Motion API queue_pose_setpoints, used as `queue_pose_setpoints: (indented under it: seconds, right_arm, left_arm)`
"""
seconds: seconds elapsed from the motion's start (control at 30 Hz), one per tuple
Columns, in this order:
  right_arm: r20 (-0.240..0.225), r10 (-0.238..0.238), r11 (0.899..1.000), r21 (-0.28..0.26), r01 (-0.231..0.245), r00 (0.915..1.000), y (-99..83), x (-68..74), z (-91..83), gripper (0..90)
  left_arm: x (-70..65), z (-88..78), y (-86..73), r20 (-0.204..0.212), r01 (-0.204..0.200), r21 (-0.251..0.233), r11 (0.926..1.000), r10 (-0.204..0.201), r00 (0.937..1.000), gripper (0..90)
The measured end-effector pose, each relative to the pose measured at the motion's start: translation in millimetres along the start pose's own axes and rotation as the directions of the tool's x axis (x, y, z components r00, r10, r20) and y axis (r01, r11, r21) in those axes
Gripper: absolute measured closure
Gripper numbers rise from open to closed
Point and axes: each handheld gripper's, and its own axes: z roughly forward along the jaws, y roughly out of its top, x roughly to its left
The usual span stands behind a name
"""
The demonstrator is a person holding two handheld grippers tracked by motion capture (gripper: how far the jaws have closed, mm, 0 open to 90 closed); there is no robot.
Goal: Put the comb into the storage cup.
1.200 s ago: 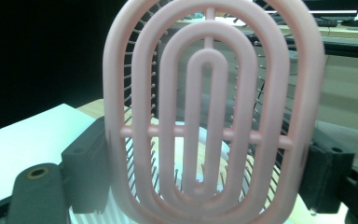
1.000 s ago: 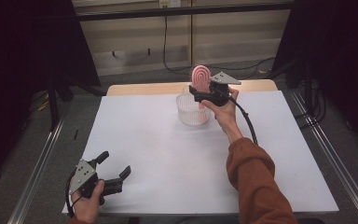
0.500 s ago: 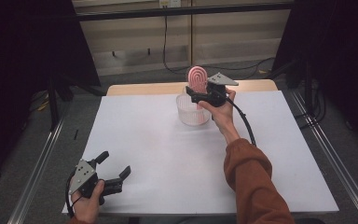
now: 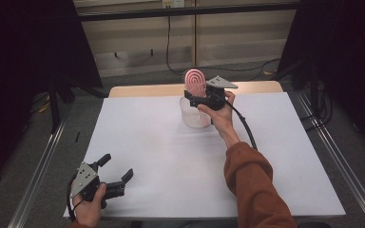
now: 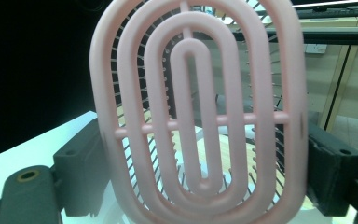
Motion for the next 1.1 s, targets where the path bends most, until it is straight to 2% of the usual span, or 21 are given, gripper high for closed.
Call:
queue_pose_setpoints:
  seconds: [0.5,0.87,1.1]
  right_arm:
    - [-0.035,-0.015,0.999,0.040,0.016,0.9993,-0.6,11.6,11.8,13.6]
    - [-0.044,0.010,0.998,0.059,-0.008,0.9990,-5.5,16.6,17.0,12.1]
    - [-0.057,-0.007,0.997,0.077,0.012,0.9983,-7.7,19.6,17.7,12.1]
  left_arm:
    - [0.3,0.0,0.0,0.002,0.000,-0.001,1.0000,0.000,1.0000,3.0]
    - [0.4,-0.3,0.2,0.003,-0.001,0.000,1.0000,0.001,1.0000,3.0]
    - [0.7,-0.6,0.3,0.003,-0.003,-0.001,1.0000,0.003,1.0000,2.9]
